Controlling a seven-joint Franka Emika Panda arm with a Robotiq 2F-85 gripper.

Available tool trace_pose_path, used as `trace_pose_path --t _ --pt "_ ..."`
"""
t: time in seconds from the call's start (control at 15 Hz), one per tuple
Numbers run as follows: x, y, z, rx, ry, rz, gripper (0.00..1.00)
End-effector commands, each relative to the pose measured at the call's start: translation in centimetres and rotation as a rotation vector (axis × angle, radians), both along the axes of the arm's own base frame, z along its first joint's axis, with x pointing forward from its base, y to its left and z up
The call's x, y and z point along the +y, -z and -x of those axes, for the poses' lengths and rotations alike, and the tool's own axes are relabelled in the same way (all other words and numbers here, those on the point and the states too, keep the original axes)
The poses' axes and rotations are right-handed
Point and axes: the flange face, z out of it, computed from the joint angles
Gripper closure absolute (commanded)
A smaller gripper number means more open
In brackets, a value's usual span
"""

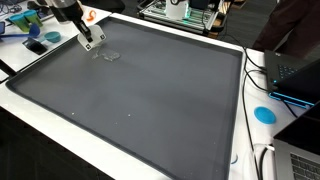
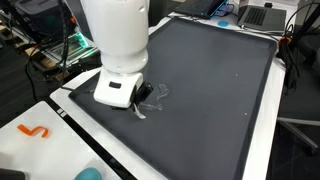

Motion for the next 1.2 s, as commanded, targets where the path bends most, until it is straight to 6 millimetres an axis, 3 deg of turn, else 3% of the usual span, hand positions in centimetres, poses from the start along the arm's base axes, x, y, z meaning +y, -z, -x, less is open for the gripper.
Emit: trace_pose_path --t 0.0,1.13 --pt "-1.4 5.6 4.6 0.155 -0.014 -0.013 0.99" --pt "-3.4 4.9 10.0 0.345 -0.012 0.058 0.99"
